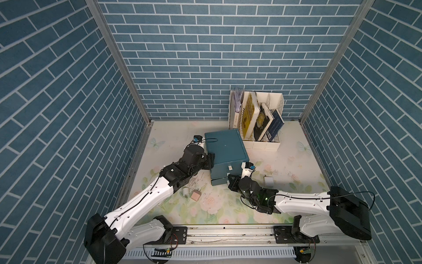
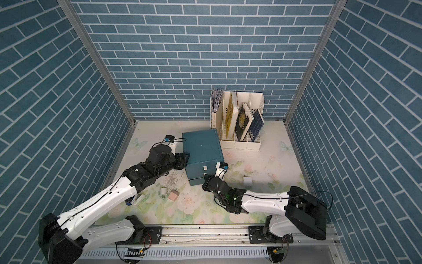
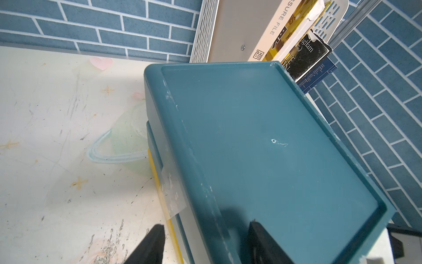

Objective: Place the plugs into the drawer by color
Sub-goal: Open the drawer in the storage box.

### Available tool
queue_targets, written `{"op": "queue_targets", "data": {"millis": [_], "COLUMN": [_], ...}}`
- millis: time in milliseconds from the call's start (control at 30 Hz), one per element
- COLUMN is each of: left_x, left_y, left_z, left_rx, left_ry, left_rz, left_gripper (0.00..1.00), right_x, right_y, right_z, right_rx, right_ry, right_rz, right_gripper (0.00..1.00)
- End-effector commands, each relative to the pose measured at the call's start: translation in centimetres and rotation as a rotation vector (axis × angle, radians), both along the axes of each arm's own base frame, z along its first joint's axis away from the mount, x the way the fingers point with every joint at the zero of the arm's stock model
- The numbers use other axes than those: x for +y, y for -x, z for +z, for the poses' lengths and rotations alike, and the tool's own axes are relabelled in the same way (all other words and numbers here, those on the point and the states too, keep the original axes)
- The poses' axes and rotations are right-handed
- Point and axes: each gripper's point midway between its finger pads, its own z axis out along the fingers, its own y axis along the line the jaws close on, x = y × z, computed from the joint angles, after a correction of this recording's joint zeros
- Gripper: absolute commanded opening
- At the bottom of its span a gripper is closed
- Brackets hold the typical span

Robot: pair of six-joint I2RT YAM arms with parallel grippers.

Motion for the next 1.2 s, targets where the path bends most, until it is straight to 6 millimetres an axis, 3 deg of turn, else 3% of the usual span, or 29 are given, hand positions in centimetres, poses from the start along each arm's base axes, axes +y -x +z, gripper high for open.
{"op": "queue_targets", "data": {"millis": [0, 300, 500, 700, 1000, 1167], "left_x": [0.6, -1.2, -1.5, -1.4, -1.3, -1.2], "left_y": [0.3, 0.2, 0.5, 0.9, 0.5, 0.5], "left_z": [-1.6, -2.8, -3.0, -3.1, -2.8, -2.9], "left_rx": [0.041, 0.082, 0.100, 0.114, 0.105, 0.106], "left_ry": [-0.058, -0.032, -0.009, 0.022, 0.023, 0.017], "left_rz": [-0.005, -0.069, -0.079, -0.065, -0.046, -0.041], "left_gripper": [0.65, 0.61, 0.59, 0.59, 0.59, 0.59], "right_x": [0.7, 1.2, 0.3, -0.9, -1.8, -1.7], "right_y": [0.6, 4.9, 5.4, 5.8, 9.2, 10.1], "right_z": [0.8, 0.9, 0.4, 1.0, -0.4, -0.7], "right_rx": [-0.028, -0.045, -0.037, -0.050, -0.037, -0.032], "right_ry": [0.026, 0.085, 0.103, 0.131, 0.207, 0.215], "right_rz": [0.029, 0.060, 0.039, 0.021, 0.028, 0.043], "right_gripper": [0.00, 0.00, 0.00, 0.00, 0.00, 0.00]}}
